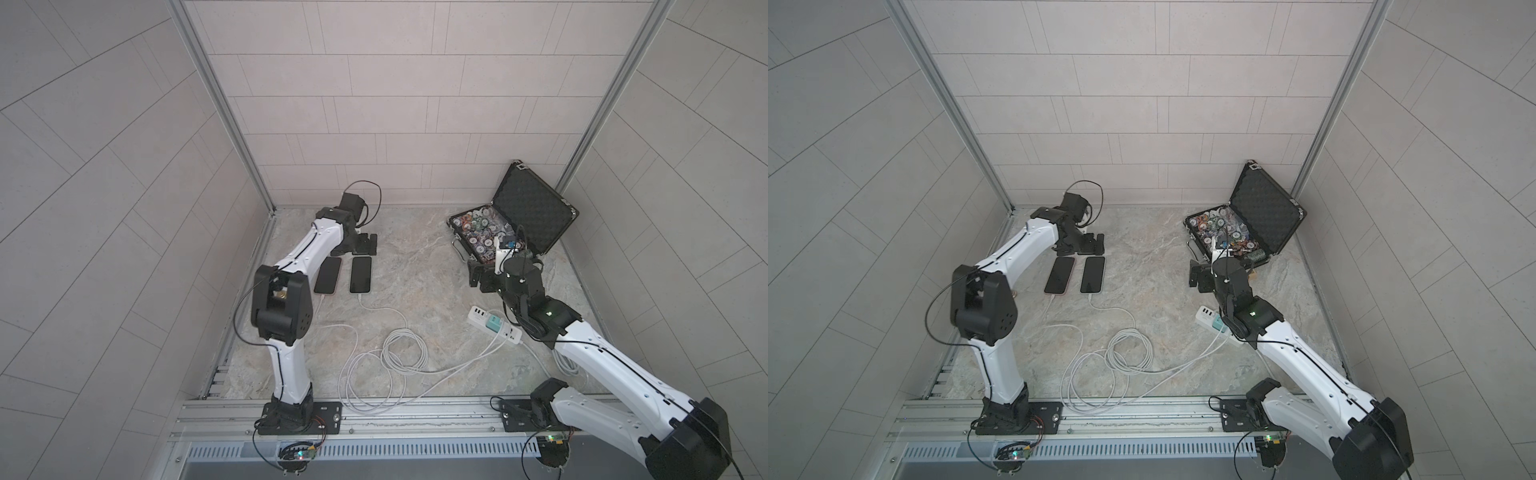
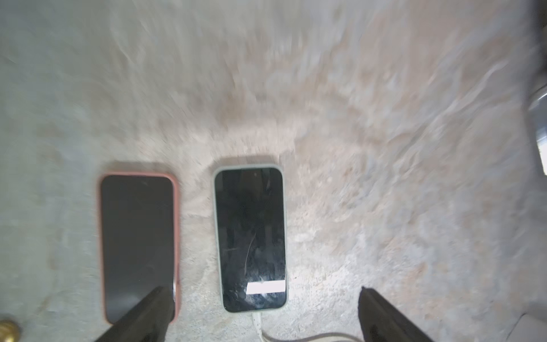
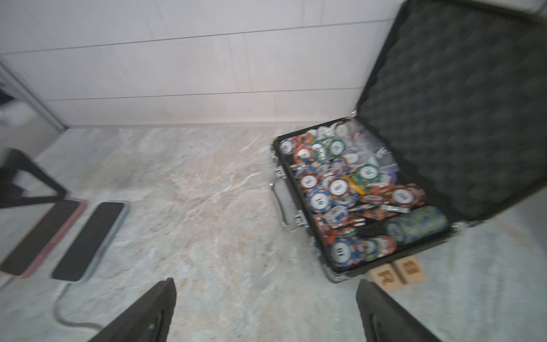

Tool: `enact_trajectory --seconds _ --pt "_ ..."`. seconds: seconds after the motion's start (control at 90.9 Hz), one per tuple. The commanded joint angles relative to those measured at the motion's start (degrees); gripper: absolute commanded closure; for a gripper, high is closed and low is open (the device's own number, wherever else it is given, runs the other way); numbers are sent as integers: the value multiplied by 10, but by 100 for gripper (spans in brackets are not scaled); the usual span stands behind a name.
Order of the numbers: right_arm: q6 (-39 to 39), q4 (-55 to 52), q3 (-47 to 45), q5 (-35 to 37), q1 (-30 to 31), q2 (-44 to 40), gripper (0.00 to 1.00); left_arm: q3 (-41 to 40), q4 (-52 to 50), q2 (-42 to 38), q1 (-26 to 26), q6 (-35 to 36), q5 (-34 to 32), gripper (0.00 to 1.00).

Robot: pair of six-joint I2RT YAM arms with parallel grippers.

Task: Plug the charging cable into the phone
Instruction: Reset both arms

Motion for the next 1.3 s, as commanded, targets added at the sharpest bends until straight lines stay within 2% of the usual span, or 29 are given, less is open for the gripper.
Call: enact_trajectory --seconds 0.0,0.154,0.275,0.363,0.484,0.583,0.671,0.814,0.98,1.101,1.2,1.288 --pt "-72 20 -40 70 -36 -32 0 -90 127 -83 25 9 -18 0" --pt "-120 124 -152 35 -137 -76 0 -318 339 -217 77 48 17 0" --pt "-102 240 -230 -15 -221 -95 0 -464 503 -261 116 69 -22 0" --pt "-100 301 -259 -19 -254 -71 0 -548 592 -274 145 77 0 0" --pt "-112 348 -260 -23 -268 15 0 -661 758 -280 192 64 60 0" --pt "-119 421 -261 -57 -270 93 0 -680 777 -278 199 65 75 0" --pt "-138 425 -239 -124 -270 128 0 -691 801 -276 198 75 92 0" --pt "-124 504 -236 -144 -269 182 0 -701 873 -246 193 48 104 0" --pt "-132 620 -224 -160 -269 270 0 -693 932 -180 131 89 47 0" --pt "-136 728 -227 -160 -268 370 0 -709 999 -139 121 94 29 0" --pt "-148 633 -209 -179 -266 339 0 -722 1015 -142 122 81 1 0" --pt "-138 701 -218 -149 -265 367 0 -739 1062 -133 121 80 -3 0"
